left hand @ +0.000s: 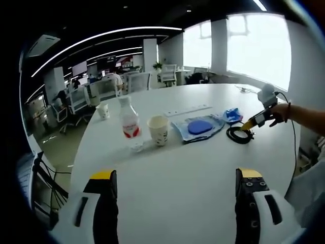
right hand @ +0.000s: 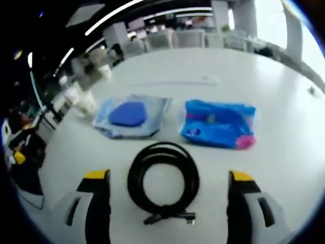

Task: Arrange the tabletop items into an orderly group along one side of the table until the central work area is clear of visible clutter.

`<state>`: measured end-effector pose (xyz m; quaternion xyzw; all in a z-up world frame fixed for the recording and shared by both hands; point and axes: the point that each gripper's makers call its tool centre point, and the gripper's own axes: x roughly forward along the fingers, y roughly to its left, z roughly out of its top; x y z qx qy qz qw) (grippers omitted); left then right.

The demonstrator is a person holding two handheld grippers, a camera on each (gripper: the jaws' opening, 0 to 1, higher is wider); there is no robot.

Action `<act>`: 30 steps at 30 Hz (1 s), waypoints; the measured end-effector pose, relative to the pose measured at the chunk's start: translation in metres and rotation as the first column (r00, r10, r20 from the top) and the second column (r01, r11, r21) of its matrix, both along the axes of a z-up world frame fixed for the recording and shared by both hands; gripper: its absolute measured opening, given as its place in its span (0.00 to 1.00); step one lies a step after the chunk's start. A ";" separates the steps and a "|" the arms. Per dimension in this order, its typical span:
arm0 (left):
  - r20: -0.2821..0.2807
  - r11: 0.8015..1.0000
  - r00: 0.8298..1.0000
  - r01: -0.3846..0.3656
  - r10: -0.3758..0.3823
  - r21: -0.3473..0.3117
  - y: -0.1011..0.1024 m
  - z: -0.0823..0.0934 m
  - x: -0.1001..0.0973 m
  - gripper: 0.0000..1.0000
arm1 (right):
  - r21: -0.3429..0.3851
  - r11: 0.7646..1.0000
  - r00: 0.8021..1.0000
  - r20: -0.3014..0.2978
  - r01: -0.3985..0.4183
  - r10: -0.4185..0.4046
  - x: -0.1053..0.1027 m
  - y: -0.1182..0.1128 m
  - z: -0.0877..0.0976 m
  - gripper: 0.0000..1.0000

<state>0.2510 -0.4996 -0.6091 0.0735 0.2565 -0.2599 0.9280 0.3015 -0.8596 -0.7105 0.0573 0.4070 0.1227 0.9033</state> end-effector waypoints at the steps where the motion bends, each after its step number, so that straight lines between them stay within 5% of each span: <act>1: -0.001 1.000 1.000 0.001 -0.001 -0.001 0.000 0.000 0.000 0.97 | 0.000 1.000 1.000 0.009 -0.004 0.004 -0.001 0.001 0.002 0.99; 11: -0.017 1.000 1.000 0.010 -0.010 -0.013 -0.003 -0.001 -0.002 0.98 | 0.024 0.999 0.998 0.058 -0.029 0.028 -0.017 0.005 0.021 1.00; 17: -0.019 1.000 1.000 0.012 -0.012 -0.014 -0.003 0.002 -0.003 0.99 | 0.069 0.996 0.988 0.147 -0.058 0.048 -0.030 0.010 0.042 1.00; 30: -0.024 0.999 0.999 0.038 -0.038 -0.005 -0.002 0.005 -0.007 1.00 | 0.004 0.994 0.969 0.221 -0.114 0.110 -0.072 0.007 0.070 1.00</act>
